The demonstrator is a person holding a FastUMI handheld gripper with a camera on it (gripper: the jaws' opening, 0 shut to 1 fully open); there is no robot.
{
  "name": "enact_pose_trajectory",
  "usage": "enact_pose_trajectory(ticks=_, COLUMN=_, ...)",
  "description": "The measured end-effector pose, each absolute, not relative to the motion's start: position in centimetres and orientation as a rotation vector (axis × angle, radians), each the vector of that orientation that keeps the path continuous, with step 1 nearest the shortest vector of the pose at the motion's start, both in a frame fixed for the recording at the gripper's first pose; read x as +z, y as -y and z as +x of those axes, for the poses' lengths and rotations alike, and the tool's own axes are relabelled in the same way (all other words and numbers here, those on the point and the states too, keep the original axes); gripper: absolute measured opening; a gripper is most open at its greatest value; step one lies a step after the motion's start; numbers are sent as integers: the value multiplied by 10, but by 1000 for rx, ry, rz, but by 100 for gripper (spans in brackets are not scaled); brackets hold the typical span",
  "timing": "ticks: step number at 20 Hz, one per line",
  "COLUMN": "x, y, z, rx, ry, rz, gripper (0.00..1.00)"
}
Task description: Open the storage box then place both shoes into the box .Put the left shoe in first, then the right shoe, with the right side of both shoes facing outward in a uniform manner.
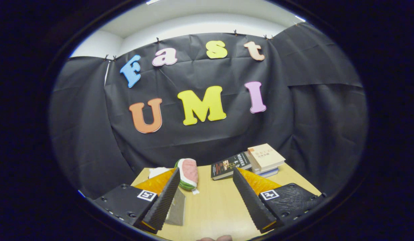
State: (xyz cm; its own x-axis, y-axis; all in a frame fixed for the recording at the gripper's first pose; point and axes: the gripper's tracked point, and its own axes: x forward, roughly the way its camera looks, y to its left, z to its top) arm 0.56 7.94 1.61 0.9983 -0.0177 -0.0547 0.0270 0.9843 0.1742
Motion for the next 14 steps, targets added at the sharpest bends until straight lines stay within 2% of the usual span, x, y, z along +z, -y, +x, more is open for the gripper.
enact_pose_trajectory(ticks=14, x=20, y=-83, z=-2, rx=-28, ry=-11, rz=162, gripper=96)
